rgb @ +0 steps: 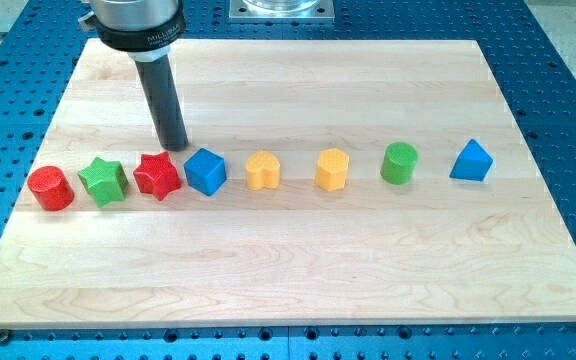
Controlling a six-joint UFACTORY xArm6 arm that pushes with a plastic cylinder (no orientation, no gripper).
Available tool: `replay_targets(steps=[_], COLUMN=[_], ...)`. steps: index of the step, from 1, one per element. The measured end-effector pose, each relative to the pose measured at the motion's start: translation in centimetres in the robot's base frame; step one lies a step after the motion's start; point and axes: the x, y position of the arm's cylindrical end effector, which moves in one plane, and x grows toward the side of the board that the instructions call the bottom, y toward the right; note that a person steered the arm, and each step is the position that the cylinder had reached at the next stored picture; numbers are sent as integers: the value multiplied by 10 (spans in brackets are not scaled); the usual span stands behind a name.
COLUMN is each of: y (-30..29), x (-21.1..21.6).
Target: Place your arm at the center of the board
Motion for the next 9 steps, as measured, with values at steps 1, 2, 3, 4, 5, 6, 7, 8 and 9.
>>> replay_targets(steps=[1,2,3,4,5,6,7,8,9], y=[0,1,23,41,43,43,49,103,146], x=[0,0,-9,-9,-9,-6,-5,-20,-21])
